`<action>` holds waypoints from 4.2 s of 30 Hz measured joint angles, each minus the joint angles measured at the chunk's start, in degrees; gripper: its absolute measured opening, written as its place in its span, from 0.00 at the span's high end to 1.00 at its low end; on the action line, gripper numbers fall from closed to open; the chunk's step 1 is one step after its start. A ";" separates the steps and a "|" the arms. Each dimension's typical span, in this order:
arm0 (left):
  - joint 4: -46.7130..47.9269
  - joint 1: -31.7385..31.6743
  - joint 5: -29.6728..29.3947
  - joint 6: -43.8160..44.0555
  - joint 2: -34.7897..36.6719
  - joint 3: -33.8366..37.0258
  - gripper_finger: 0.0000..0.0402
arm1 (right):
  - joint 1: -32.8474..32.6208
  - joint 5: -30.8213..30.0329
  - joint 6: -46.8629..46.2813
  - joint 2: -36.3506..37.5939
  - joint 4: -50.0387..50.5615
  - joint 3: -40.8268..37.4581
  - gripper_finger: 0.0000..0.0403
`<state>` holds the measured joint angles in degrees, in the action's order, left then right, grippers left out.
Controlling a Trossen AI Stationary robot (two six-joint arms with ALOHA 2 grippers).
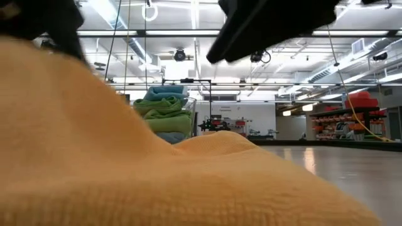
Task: Fold microfiber towels
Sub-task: Fold the yellow microfiber towel
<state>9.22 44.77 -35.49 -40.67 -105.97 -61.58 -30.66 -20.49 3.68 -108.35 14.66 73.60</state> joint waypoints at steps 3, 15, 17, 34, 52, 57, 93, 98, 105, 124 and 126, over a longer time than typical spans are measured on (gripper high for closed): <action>-3.54 -0.50 -3.64 1.17 0.02 0.00 0.97 | -0.72 0.24 -1.00 0.23 -1.34 0.00 0.59; -8.69 -5.73 -5.58 8.22 0.22 -0.07 0.96 | -3.01 -0.81 -5.94 0.80 4.54 0.02 0.59; -8.75 -5.86 -5.22 7.08 0.24 -0.07 0.96 | -2.82 -0.77 -8.39 0.56 7.11 -0.21 0.59; -16.18 -10.16 -4.93 5.47 0.24 -0.07 0.98 | -3.66 -0.56 -12.07 3.00 3.08 -7.30 0.59; -31.72 -16.49 4.66 -6.25 -0.43 -0.09 0.95 | -12.46 -12.41 -28.09 14.62 22.97 -7.13 0.59; -36.33 -18.25 11.76 -6.89 -1.83 -0.16 0.97 | -13.48 -13.98 -29.24 14.72 23.45 -7.13 0.59; -41.47 -20.61 23.62 -16.50 -25.40 -23.76 0.95 | -14.16 -20.15 -29.17 21.59 26.51 -7.13 0.59; -41.64 -21.77 26.70 -13.79 -25.40 -25.33 0.94 | -14.16 -20.14 -28.78 23.54 27.02 -7.13 0.59; -41.61 -23.85 34.15 -6.43 -25.40 -25.73 0.97 | -14.16 -20.11 -29.02 25.74 27.08 -7.13 0.59; -39.63 -23.30 35.78 -3.71 -25.40 -25.73 0.76 | -14.16 -19.79 -29.18 25.72 26.99 -7.13 0.59; -39.49 -23.27 35.78 -3.43 -25.40 -25.73 0.67 | -14.16 -19.81 -29.18 25.72 27.03 -7.13 0.59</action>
<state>-30.27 21.50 0.30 -44.10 -131.37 -87.31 -44.82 -40.29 -25.50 -82.63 41.69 66.48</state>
